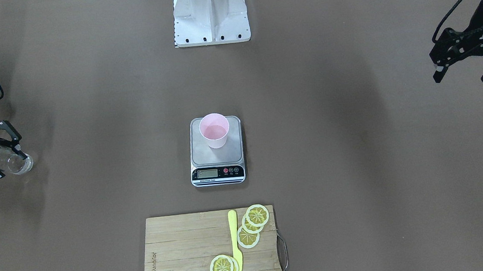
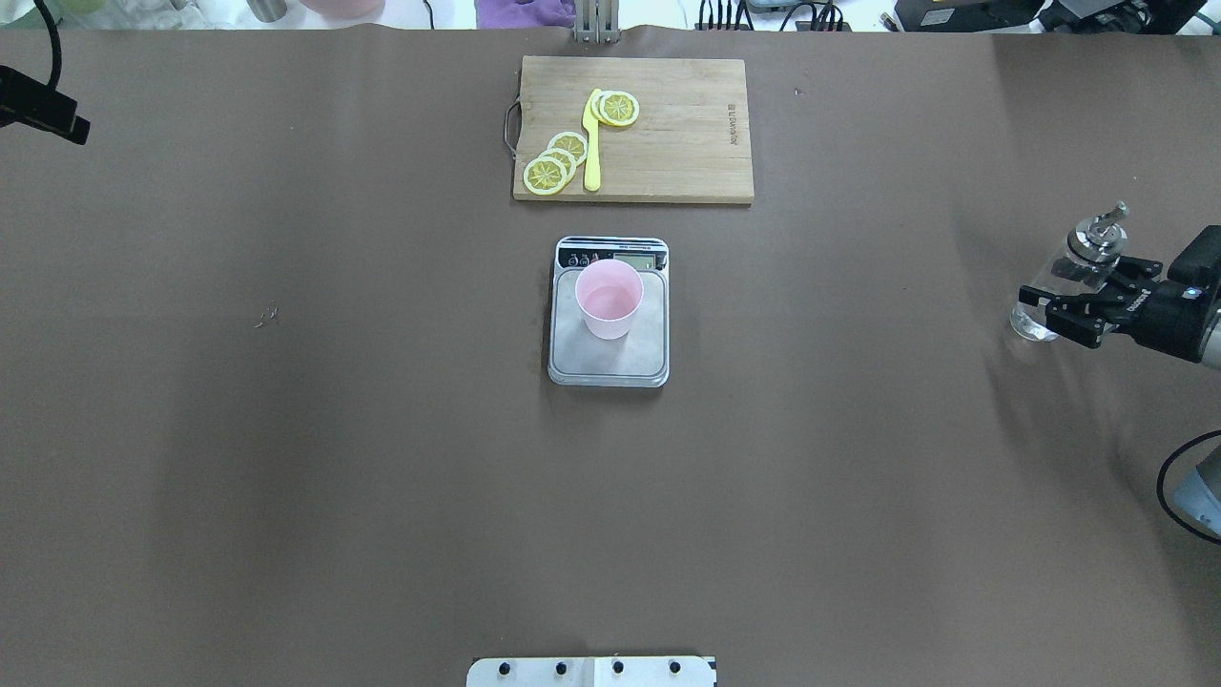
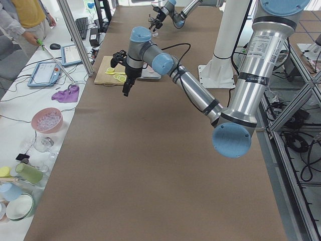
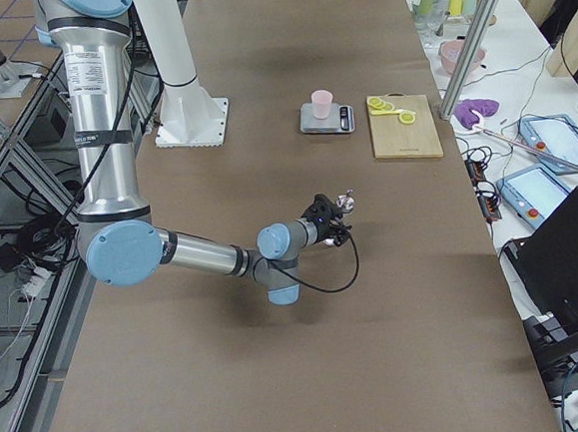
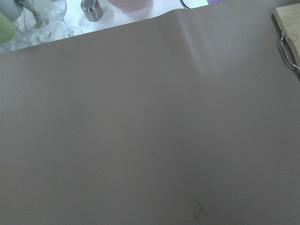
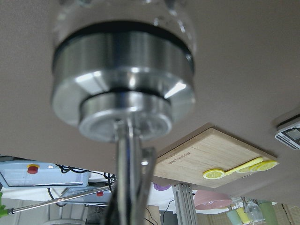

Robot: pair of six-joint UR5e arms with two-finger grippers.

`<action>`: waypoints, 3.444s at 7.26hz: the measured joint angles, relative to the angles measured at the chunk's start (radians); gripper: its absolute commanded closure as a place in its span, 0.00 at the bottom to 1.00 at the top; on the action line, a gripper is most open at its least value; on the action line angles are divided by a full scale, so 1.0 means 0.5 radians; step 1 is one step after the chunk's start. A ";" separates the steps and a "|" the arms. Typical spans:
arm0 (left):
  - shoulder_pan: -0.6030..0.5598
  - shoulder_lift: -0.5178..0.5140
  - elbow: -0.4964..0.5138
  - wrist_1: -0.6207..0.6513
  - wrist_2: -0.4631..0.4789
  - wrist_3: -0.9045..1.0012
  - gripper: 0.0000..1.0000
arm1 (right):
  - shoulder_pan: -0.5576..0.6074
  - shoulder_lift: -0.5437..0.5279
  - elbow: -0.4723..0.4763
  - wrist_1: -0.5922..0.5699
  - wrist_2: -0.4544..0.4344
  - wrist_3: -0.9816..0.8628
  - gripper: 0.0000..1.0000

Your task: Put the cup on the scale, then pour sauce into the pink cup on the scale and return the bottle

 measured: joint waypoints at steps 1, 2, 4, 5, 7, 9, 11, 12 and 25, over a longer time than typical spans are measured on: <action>0.001 0.001 -0.002 0.001 0.000 -0.001 0.03 | -0.002 -0.001 -0.006 0.001 0.002 0.000 0.54; 0.002 0.002 -0.003 0.002 0.000 -0.001 0.03 | -0.003 -0.005 -0.010 0.003 0.004 0.000 0.26; 0.003 0.003 -0.006 0.003 0.000 0.000 0.03 | -0.004 -0.020 -0.015 0.005 0.007 0.003 0.01; 0.004 0.003 -0.007 0.003 0.000 -0.001 0.03 | -0.003 -0.031 -0.017 0.018 0.009 0.014 0.00; 0.012 0.002 -0.011 0.003 0.000 -0.005 0.03 | -0.001 -0.082 -0.033 0.117 0.012 0.049 0.00; 0.015 0.000 -0.015 0.003 0.000 -0.008 0.03 | -0.001 -0.199 -0.037 0.248 0.015 0.088 0.00; 0.017 0.000 -0.016 0.003 -0.001 -0.009 0.03 | 0.002 -0.358 -0.037 0.358 0.050 0.107 0.01; 0.019 0.000 -0.019 0.003 -0.002 -0.009 0.03 | 0.018 -0.437 -0.038 0.394 0.099 0.109 0.01; 0.046 0.059 0.001 0.015 0.011 -0.091 0.03 | 1.352 0.236 0.224 -2.163 1.394 -0.159 0.02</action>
